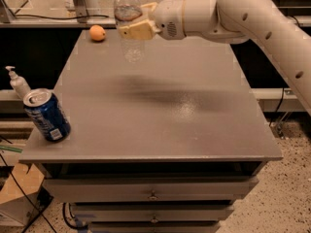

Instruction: Move water bottle near pepsi can

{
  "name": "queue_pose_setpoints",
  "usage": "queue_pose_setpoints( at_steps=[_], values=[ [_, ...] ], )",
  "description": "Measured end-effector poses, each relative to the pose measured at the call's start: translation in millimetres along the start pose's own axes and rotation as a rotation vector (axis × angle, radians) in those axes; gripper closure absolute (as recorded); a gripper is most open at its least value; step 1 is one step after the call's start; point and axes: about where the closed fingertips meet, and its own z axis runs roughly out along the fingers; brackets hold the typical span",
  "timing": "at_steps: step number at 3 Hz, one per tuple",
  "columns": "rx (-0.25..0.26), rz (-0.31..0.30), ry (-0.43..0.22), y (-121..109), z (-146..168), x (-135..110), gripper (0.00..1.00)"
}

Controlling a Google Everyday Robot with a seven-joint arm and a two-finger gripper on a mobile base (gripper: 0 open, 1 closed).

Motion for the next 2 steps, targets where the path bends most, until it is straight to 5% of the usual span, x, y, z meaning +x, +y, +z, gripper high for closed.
queue_pose_setpoints(
  at_steps=[2],
  values=[
    [-0.172,0.070,-0.081,56.2,38.6,-11.4,1.00]
  ],
)
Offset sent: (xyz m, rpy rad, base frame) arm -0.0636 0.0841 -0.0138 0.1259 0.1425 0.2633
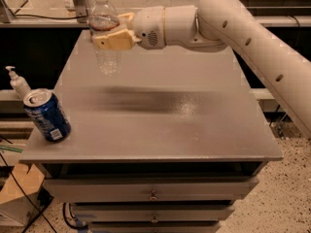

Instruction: Move water bottle near pepsi can

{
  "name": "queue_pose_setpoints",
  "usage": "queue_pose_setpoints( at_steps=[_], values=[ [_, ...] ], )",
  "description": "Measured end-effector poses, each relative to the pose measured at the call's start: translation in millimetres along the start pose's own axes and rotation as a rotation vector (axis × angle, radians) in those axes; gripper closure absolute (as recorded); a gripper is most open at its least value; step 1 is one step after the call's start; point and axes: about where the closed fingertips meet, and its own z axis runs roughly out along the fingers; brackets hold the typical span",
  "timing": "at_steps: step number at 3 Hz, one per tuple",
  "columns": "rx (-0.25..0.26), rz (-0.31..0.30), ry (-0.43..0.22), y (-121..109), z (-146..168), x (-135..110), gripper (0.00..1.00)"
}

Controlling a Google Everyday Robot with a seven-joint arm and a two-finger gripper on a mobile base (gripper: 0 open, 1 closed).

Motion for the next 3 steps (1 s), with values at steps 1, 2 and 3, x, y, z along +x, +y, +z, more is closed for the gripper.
queue_pose_setpoints(
  at_steps=[1,2,3],
  values=[
    [-0.066,0.057,-0.016,23.2,18.0,3.9,1.00],
    [-0.106,0.111,-0.038,42.9,30.7,8.0,1.00],
    [-0.129,0.167,-0.048,59.5,39.6,17.7,1.00]
  ],
)
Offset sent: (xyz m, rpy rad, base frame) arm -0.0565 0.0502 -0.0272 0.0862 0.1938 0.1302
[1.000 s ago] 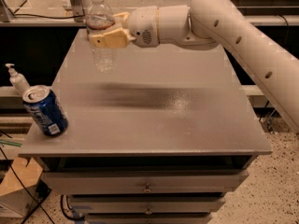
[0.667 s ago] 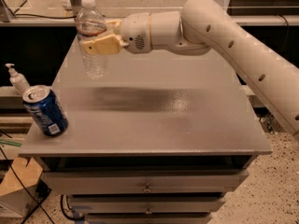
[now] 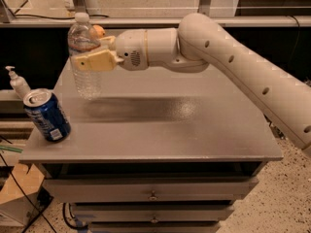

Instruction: Move water bottle near pepsi can

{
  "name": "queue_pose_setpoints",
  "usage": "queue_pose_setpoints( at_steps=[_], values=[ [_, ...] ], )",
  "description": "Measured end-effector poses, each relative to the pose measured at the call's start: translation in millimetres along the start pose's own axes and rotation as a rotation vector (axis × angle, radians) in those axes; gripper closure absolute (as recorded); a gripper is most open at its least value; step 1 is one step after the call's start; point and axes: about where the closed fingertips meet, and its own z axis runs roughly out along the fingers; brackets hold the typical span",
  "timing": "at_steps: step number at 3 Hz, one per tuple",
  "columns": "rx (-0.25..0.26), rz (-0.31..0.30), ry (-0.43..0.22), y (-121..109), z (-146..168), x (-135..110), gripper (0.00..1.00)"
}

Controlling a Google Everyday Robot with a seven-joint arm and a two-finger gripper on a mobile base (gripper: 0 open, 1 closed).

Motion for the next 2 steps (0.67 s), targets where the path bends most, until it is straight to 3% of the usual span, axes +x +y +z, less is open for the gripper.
queue_pose_setpoints(
  at_steps=[1,2],
  values=[
    [-0.003,0.016,0.010,7.6,5.1,14.2,0.84],
    [-0.002,-0.009,0.077,14.6,9.3,30.3,0.61]
  ],
)
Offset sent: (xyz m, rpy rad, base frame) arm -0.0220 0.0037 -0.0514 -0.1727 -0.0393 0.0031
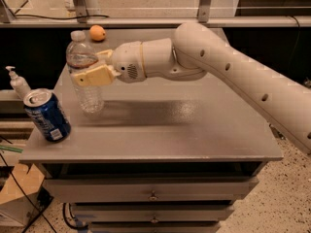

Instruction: Move water bottle near pepsi can

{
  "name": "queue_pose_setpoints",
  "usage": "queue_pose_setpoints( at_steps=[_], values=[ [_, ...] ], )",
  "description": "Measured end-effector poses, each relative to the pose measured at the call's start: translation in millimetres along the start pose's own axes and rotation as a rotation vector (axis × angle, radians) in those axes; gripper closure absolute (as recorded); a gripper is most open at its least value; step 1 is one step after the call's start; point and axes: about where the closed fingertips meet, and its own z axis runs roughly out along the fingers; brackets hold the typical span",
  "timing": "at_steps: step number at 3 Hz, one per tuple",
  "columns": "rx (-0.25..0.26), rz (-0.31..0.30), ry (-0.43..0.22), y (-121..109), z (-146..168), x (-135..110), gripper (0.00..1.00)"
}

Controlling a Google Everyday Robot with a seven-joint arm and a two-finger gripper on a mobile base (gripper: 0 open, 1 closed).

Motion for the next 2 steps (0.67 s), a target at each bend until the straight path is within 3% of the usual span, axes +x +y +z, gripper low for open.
queue_pose_setpoints(
  at_steps=[2],
  values=[
    [0.034,-0.062,0.087,5.6,1.8,21.3,0.15]
  ],
)
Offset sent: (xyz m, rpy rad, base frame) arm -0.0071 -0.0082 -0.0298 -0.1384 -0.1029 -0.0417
